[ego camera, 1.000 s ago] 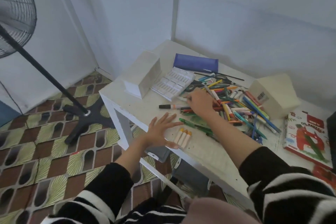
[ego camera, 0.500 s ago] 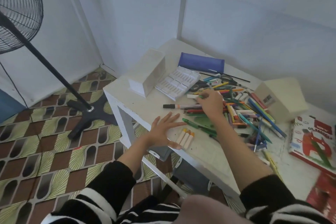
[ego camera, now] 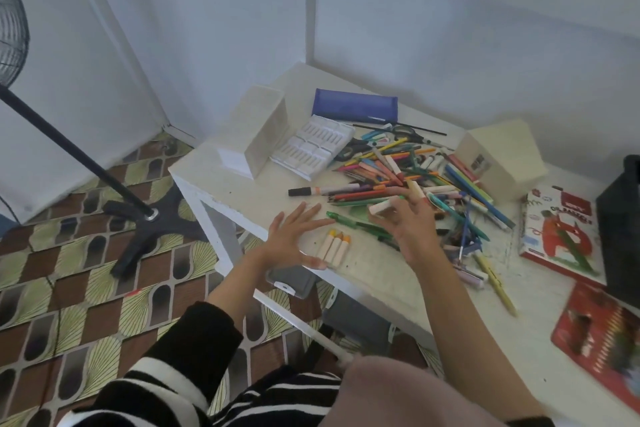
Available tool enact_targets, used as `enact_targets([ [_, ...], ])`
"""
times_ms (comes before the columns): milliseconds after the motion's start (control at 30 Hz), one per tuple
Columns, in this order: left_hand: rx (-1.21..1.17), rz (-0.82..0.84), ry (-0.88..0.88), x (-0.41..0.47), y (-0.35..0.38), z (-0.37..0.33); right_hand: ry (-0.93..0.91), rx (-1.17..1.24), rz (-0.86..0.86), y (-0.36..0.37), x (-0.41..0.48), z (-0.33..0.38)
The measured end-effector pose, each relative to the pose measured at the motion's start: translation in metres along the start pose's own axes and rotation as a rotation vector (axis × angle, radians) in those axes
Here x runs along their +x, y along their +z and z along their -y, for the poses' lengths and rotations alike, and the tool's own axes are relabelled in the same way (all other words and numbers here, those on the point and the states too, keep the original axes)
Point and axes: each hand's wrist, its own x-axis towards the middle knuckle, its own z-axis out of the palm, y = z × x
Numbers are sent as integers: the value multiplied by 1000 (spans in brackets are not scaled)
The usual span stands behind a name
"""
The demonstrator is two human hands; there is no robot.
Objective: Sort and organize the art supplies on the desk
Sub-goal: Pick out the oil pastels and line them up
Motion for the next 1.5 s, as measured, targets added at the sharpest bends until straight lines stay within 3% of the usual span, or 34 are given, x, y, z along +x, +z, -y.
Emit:
enact_targets([
  [267,13,12,-4,0,-1,-1,-21,-721,79,4,-19,-6],
  [500,20,3,6,0,-1,1,-186,-997,77,-4,-32,-9],
  [700,34,7,5,0,0,0,-397,-1129,106,2,-35,-24],
  [933,39,9,3,2,0,1,-459,-1081,80,4,-35,-26],
  [1033,40,6,0,1,0,1,-514,-1094,152,5,-39,-25],
  [1167,44,4,-7,0,0,-1,-399,-1192,455,5,-41,-28],
  [1233,47,3,-13,0,0,-1,-394,-1247,526,5,-41,-34],
  [1500,40,-8,13,0,0,0,-414,-1308,457,-3,-34,-43],
])
